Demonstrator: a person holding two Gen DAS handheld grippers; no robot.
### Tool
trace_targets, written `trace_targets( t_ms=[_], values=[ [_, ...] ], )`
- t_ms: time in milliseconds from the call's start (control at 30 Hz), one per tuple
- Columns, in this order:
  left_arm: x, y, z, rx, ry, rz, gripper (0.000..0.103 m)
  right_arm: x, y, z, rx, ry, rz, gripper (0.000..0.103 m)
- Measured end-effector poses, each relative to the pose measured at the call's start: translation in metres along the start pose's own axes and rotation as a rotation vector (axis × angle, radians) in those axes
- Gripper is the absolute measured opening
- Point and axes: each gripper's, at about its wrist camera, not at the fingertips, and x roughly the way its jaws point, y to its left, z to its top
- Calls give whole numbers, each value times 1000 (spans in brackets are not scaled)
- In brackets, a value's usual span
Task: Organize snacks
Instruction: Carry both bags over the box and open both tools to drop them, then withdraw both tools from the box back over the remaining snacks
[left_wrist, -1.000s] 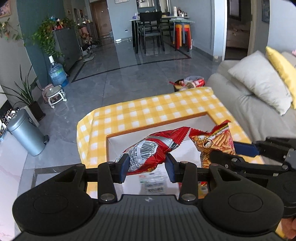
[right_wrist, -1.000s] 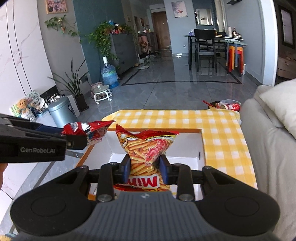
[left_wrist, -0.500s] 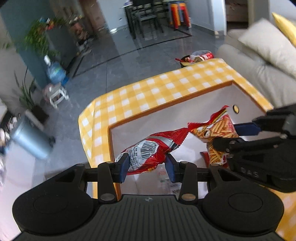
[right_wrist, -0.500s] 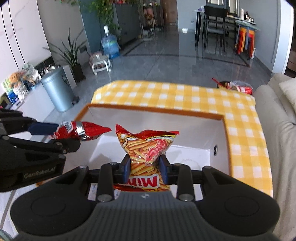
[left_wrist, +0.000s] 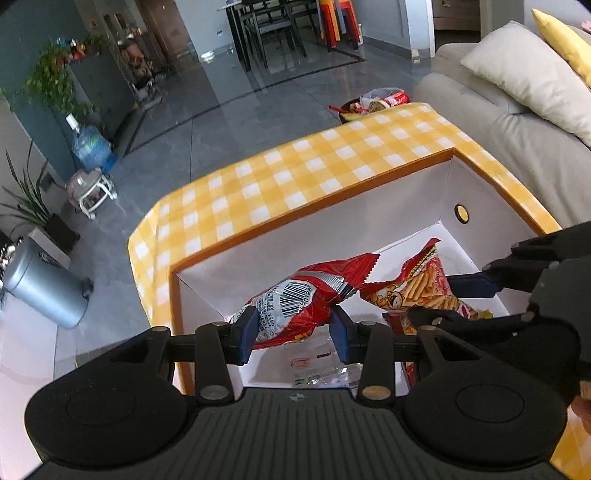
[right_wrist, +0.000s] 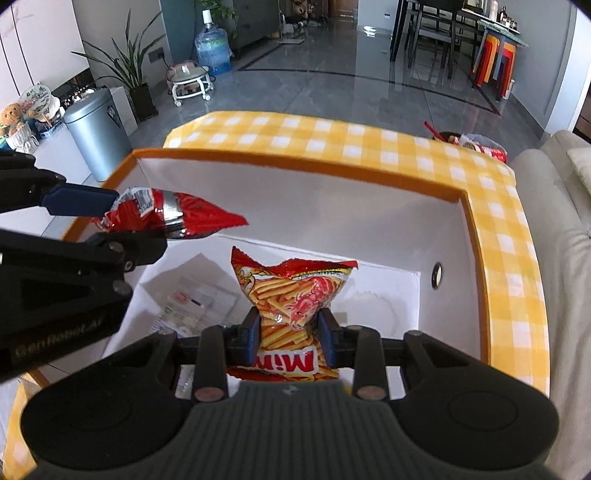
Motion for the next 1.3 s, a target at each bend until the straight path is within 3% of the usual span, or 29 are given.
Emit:
trace_targets(
  t_ms=[267, 633, 733, 800, 900, 1300],
  values=[
    [26, 15, -2, -130, 135, -41, 47, 7, -1, -2, -4, 24, -9, 30],
    [27, 17, -7, -164, 198, -72, 54, 12, -1, -4, 0, 63, -20, 31],
    [20, 16, -6, -155, 180, -72, 57, 9, 1, -4, -6, 63, -31, 32],
    [14, 15, -5, -145, 169, -69, 63, 7, 1, -3, -6, 59, -37, 42],
    [2, 17, -3, -151, 134, -66, 74, -1, 2, -1, -2, 43, -37, 49],
    [-51, 29, -11, -191, 13, -15, 74, -45, 16, -1, -18, -32, -64, 62]
  ],
)
